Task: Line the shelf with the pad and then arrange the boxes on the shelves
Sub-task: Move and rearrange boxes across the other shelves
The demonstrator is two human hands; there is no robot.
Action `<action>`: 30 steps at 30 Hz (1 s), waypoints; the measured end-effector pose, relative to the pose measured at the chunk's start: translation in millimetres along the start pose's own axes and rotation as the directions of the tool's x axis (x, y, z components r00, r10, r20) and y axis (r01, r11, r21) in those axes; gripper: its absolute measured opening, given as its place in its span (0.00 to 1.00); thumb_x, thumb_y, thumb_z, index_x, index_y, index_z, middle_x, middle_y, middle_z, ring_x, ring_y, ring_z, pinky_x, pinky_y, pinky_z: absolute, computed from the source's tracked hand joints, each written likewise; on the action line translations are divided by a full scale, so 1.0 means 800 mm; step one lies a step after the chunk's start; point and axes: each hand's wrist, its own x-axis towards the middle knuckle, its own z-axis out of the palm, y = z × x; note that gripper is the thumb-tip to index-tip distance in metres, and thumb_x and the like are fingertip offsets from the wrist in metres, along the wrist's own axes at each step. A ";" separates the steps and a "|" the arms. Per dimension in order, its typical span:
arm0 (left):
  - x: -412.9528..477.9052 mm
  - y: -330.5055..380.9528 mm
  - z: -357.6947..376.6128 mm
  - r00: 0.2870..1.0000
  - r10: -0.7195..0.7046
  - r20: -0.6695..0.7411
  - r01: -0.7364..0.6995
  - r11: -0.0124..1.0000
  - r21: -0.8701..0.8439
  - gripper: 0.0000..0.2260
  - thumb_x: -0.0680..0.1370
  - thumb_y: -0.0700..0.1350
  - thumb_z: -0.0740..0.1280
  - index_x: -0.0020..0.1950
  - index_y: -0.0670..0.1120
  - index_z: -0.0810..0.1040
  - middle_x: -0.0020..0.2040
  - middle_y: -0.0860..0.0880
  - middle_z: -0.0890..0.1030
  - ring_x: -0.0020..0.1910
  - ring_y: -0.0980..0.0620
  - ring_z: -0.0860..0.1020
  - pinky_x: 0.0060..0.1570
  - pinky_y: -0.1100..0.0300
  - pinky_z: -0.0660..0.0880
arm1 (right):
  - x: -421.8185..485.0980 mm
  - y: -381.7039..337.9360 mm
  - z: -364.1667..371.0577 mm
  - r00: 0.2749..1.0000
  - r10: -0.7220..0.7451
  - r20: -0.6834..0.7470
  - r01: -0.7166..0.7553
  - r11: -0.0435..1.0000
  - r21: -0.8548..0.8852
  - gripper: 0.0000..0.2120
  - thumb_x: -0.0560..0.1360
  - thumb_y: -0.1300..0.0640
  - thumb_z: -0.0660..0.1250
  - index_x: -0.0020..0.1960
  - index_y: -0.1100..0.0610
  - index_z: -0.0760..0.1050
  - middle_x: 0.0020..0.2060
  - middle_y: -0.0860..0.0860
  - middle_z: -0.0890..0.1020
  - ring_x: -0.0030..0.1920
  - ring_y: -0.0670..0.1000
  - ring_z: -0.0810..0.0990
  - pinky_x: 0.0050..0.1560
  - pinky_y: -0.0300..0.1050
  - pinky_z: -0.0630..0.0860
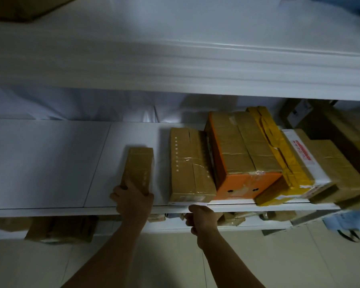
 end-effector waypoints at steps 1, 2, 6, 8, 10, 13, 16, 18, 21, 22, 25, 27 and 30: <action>-0.004 0.001 -0.004 0.999 -0.027 -0.046 0.023 0.996 -0.081 0.42 0.67 0.54 0.75 0.74 0.43 0.56 0.65 0.35 0.64 0.63 0.34 0.63 0.54 0.41 0.74 | -0.005 -0.002 0.004 1.000 -0.004 0.030 0.005 1.000 -0.022 0.04 0.77 0.61 0.63 0.45 0.59 0.75 0.34 0.56 0.79 0.32 0.49 0.74 0.31 0.40 0.68; -0.010 0.004 -0.011 0.995 -0.059 -0.085 0.042 0.982 -0.182 0.41 0.68 0.54 0.74 0.74 0.43 0.57 0.65 0.35 0.64 0.62 0.34 0.64 0.53 0.42 0.74 | -0.010 -0.004 0.008 0.998 -0.014 0.062 0.017 0.999 -0.050 0.05 0.78 0.60 0.63 0.45 0.59 0.76 0.34 0.56 0.79 0.31 0.49 0.74 0.32 0.39 0.69; -0.048 0.032 -0.051 0.985 -0.068 -0.159 -0.050 0.765 -0.642 0.36 0.71 0.53 0.69 0.76 0.50 0.58 0.65 0.38 0.65 0.61 0.39 0.68 0.53 0.51 0.71 | -0.041 -0.032 0.024 0.968 -0.164 0.191 0.173 0.984 -0.034 0.06 0.77 0.53 0.64 0.46 0.55 0.75 0.39 0.53 0.81 0.38 0.50 0.79 0.40 0.42 0.76; -0.069 0.055 -0.068 0.992 0.014 -0.125 -0.108 0.599 -0.793 0.36 0.67 0.57 0.64 0.74 0.53 0.61 0.64 0.43 0.69 0.60 0.46 0.70 0.56 0.53 0.70 | -0.061 -0.052 0.023 0.940 -0.240 0.244 0.234 0.971 0.053 0.07 0.74 0.47 0.67 0.46 0.50 0.74 0.46 0.51 0.81 0.49 0.52 0.79 0.51 0.49 0.78; -0.087 0.081 -0.077 0.991 0.098 -0.089 -0.125 0.455 -0.882 0.32 0.66 0.59 0.62 0.70 0.55 0.66 0.63 0.46 0.74 0.60 0.47 0.74 0.55 0.51 0.75 | -0.076 -0.072 0.018 0.921 -0.252 0.296 0.201 0.961 0.191 0.12 0.71 0.45 0.69 0.50 0.49 0.75 0.51 0.51 0.82 0.54 0.53 0.79 0.58 0.53 0.76; -0.128 0.140 -0.080 0.978 0.207 -0.029 -0.105 0.369 -0.923 0.26 0.69 0.55 0.62 0.68 0.56 0.69 0.60 0.50 0.77 0.57 0.50 0.78 0.51 0.54 0.77 | -0.083 -0.101 -0.017 0.886 -0.350 0.304 0.205 0.884 0.421 0.22 0.68 0.48 0.73 0.59 0.50 0.72 0.52 0.53 0.84 0.53 0.55 0.82 0.52 0.52 0.79; -0.181 0.206 -0.072 0.946 0.321 0.045 -0.079 0.363 -0.928 0.29 0.69 0.55 0.63 0.72 0.57 0.65 0.61 0.53 0.78 0.56 0.54 0.79 0.53 0.55 0.77 | -0.082 -0.130 -0.080 0.882 -0.424 0.208 0.254 0.797 0.548 0.20 0.72 0.55 0.70 0.61 0.53 0.68 0.53 0.56 0.83 0.52 0.56 0.82 0.48 0.50 0.79; -0.207 0.240 -0.061 0.924 0.366 0.110 -0.049 0.398 -0.916 0.31 0.69 0.58 0.63 0.73 0.57 0.64 0.66 0.50 0.75 0.60 0.51 0.76 0.58 0.53 0.74 | -0.072 -0.144 -0.124 0.900 -0.422 0.111 0.277 0.748 0.603 0.21 0.72 0.57 0.69 0.62 0.54 0.67 0.54 0.59 0.81 0.52 0.57 0.82 0.45 0.49 0.79; -0.239 0.287 -0.040 0.906 0.380 0.185 -0.031 0.496 -0.868 0.29 0.76 0.58 0.63 0.74 0.52 0.61 0.72 0.46 0.67 0.68 0.47 0.69 0.58 0.57 0.66 | -0.048 -0.164 -0.206 0.923 -0.377 -0.080 0.338 0.691 0.639 0.34 0.63 0.53 0.75 0.66 0.56 0.66 0.54 0.61 0.81 0.50 0.59 0.83 0.43 0.50 0.80; -0.248 0.300 -0.032 0.907 0.367 0.205 -0.027 0.537 -0.843 0.26 0.78 0.56 0.61 0.74 0.48 0.63 0.71 0.44 0.67 0.68 0.46 0.68 0.55 0.59 0.64 | -0.043 -0.169 -0.234 0.926 -0.350 -0.144 0.358 0.687 0.632 0.39 0.59 0.50 0.76 0.67 0.57 0.67 0.53 0.60 0.81 0.49 0.58 0.83 0.41 0.49 0.80; -0.264 0.327 -0.007 0.901 0.361 0.241 -0.039 0.620 -0.784 0.20 0.81 0.52 0.58 0.69 0.43 0.68 0.66 0.42 0.70 0.62 0.46 0.69 0.55 0.58 0.62 | -0.017 -0.176 -0.322 0.917 -0.274 -0.289 0.397 0.698 0.597 0.37 0.56 0.46 0.77 0.62 0.58 0.74 0.53 0.58 0.82 0.51 0.57 0.83 0.48 0.51 0.81; -0.266 0.340 0.013 0.905 0.369 0.213 -0.085 0.647 -0.758 0.17 0.81 0.51 0.57 0.65 0.43 0.71 0.54 0.46 0.71 0.55 0.49 0.69 0.52 0.58 0.62 | -0.003 -0.175 -0.371 0.918 -0.246 -0.310 0.388 0.716 0.581 0.27 0.62 0.48 0.76 0.57 0.59 0.77 0.52 0.58 0.83 0.52 0.57 0.82 0.56 0.54 0.78; -0.264 0.352 0.035 0.927 0.332 0.176 -0.119 0.703 -0.701 0.13 0.82 0.50 0.56 0.59 0.43 0.73 0.50 0.50 0.68 0.50 0.50 0.69 0.50 0.58 0.62 | 0.023 -0.175 -0.424 0.912 -0.172 -0.373 0.372 0.733 0.570 0.24 0.68 0.49 0.73 0.60 0.58 0.75 0.54 0.55 0.82 0.54 0.56 0.81 0.53 0.52 0.77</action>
